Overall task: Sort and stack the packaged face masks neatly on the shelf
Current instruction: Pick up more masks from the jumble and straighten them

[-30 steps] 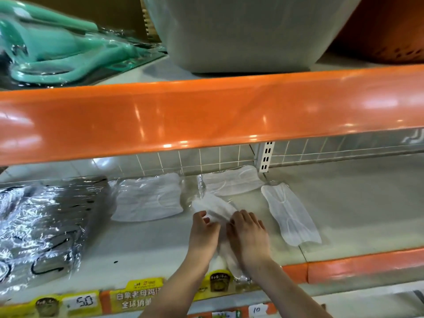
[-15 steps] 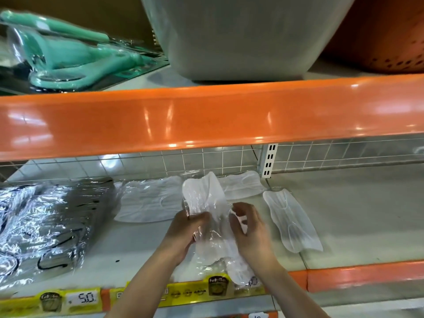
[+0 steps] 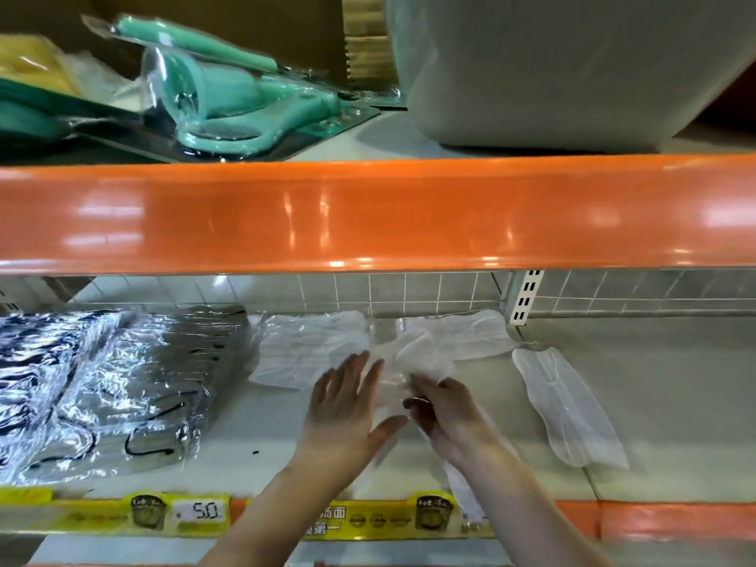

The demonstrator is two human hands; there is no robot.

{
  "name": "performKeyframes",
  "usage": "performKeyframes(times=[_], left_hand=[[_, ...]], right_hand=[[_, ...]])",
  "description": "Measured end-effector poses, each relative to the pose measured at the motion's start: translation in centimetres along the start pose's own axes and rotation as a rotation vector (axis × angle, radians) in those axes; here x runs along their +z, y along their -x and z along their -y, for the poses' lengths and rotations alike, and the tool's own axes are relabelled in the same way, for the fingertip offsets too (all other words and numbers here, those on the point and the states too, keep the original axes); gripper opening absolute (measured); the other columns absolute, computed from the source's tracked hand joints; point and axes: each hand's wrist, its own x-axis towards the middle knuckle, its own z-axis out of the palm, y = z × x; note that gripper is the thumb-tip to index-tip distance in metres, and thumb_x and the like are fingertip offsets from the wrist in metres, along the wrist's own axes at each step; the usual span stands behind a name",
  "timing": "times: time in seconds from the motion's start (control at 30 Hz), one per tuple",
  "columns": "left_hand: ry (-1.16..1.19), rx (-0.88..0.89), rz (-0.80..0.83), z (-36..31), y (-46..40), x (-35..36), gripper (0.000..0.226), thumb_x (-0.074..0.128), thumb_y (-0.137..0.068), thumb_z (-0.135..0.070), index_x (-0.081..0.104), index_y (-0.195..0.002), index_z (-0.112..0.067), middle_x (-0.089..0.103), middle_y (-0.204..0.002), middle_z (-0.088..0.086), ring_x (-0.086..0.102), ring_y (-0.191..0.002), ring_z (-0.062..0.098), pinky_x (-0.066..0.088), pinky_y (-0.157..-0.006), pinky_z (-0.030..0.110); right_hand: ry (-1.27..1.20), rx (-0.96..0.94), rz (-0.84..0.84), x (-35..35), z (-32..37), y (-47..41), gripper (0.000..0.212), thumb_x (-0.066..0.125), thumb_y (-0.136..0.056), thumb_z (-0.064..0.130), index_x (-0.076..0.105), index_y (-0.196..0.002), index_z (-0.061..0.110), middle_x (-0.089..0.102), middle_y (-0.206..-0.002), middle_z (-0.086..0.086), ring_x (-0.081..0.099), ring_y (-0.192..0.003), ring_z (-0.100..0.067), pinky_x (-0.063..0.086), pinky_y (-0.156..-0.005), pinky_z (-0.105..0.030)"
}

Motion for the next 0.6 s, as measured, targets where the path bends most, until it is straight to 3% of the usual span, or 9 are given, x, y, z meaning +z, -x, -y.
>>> performKeyframes(times=[0.03,0.1,0.17,0.23,0.33,0.4,0.5,0.6], left_hand=[[-0.005,0.054,0.013,0.3,0.5,0.4,0.061,0.047,-0.082,-0.057,0.046,-0.127,-0.015,0.061,-0.127,0.01,0.06,-0.114,0.027,0.05,-0.09,0.043],[0.029,0.098,0.005,1.3,0.8,0.9,0.054,0.069,-0.074,-0.033,0.049,-0.122,-0.019,0.066,-0.12,0.008,0.065,-0.107,0.024,0.051,-0.089,0.038],[0.078,0.087,-0.043,2.6,0.8,1.1,0.037,0.059,-0.074,-0.013,0.06,-0.109,-0.023,0.072,-0.105,0.004,0.07,-0.093,0.022,0.05,-0.08,0.031],[0.124,0.033,0.007,4.0,0.5,0.6,0.036,0.043,-0.075,-0.015,0.072,-0.093,-0.026,0.074,-0.095,0.001,0.071,-0.085,0.02,0.053,-0.072,0.028],[0.073,-0.013,0.105,6.4,-0.1,0.5,0.038,0.046,-0.071,-0.011,0.076,-0.086,-0.029,0.074,-0.093,-0.002,0.072,-0.083,0.017,0.056,-0.069,0.03],[0.079,-0.024,0.139,8.1,-0.5,0.7,0.038,0.054,-0.065,-0.008,0.076,-0.087,-0.03,0.074,-0.095,-0.001,0.072,-0.084,0.018,0.056,-0.07,0.033],[0.068,0.003,0.211,10.2,-1.0,1.0,0.038,0.05,-0.07,-0.011,0.077,-0.087,-0.032,0.073,-0.101,-0.001,0.071,-0.09,0.019,0.056,-0.074,0.036],[0.057,-0.013,0.291,11.7,-1.1,1.3,0.038,0.048,-0.074,-0.014,0.076,-0.088,-0.035,0.072,-0.105,-0.002,0.07,-0.094,0.02,0.056,-0.076,0.038]], right_hand=[[-0.041,0.02,-0.001,0.5,-0.4,-0.1,0.018,0.055,-0.094,0.002,0.063,-0.077,0.004,0.06,-0.058,-0.005,0.056,-0.045,-0.011,0.044,-0.043,-0.018],[-0.07,0.033,0.015,1.3,-1.0,-0.2,0.024,0.053,-0.092,-0.004,0.062,-0.07,0.002,0.058,-0.054,-0.007,0.056,-0.044,-0.012,0.045,-0.044,-0.018],[0.014,0.011,0.025,2.0,-1.5,-0.3,0.022,0.054,-0.09,-0.005,0.062,-0.071,0.002,0.058,-0.054,-0.008,0.056,-0.045,-0.013,0.045,-0.044,-0.02],[0.24,-0.071,-0.066,2.5,-2.1,-1.1,0.008,0.058,-0.087,-0.003,0.062,-0.084,0.004,0.06,-0.062,-0.008,0.057,-0.053,-0.016,0.048,-0.05,-0.026],[0.62,-0.246,-0.278,3.1,-2.5,-1.8,0.04,0.061,-0.082,0.002,0.049,-0.118,0.012,0.059,-0.089,-0.005,0.059,-0.081,-0.023,0.05,-0.075,-0.039],[0.737,-0.375,-0.323,3.4,-2.4,-1.6,0.051,0.06,-0.084,0.002,0.042,-0.13,0.012,0.053,-0.104,-0.005,0.054,-0.096,-0.022,0.046,-0.087,-0.038],[1.028,-0.522,-0.242,4.0,-2.4,-1.1,0.051,0.063,-0.089,0.017,0.041,-0.135,0.015,0.041,-0.127,-0.002,0.04,-0.12,-0.018,0.032,-0.102,-0.029],[1.269,-0.576,-0.088,4.8,-3.1,-1.7,0.051,0.062,-0.091,0.029,0.042,-0.137,0.016,0.036,-0.137,0.0,0.032,-0.129,-0.017,0.025,-0.102,-0.02]])
